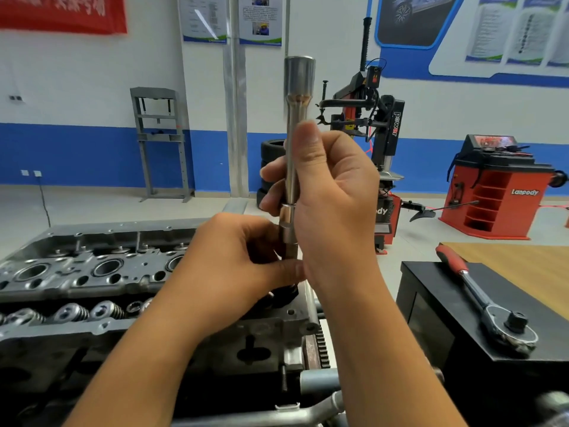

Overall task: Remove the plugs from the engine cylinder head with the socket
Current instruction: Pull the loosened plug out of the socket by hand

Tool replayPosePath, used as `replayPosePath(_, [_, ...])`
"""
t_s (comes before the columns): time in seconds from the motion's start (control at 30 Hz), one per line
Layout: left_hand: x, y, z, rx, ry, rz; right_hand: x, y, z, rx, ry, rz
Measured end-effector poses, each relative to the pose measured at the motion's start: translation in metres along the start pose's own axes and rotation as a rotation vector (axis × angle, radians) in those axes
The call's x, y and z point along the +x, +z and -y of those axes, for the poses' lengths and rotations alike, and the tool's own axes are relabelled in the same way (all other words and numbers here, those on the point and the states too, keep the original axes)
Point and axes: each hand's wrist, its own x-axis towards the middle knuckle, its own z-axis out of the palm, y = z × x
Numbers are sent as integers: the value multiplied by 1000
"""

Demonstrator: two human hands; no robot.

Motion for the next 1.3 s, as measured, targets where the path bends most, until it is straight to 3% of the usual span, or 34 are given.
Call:
replayPosePath(0.13, [2,1,1,0,53,31,3,-1,-1,16,59,-6])
replayPosePath(0.3, [2,3,3,-62,53,-43,2,0,0,21,20,14])
replayPosePath(0.47, [0,-2,6,-168,50,102,3,1,1,-42,44,64])
replayPosePath(0.67, [-1,-1,4,-85,43,-79,0,1,3,42,39,73])
replayPosePath(0.83, [-1,-8,10,-213,73,121,0,5,0,17,16,64])
replayPosePath(1.07, [0,-4,12,-180,42,-54,0,2,1,72,53,68])
replayPosePath(1.2, [-2,-8,12,-208,77,129,-2,3,1,59,5,84])
replayPosePath(1.3, [-1,-6,11,-226,97,99,-1,6,-1,24,-1,97])
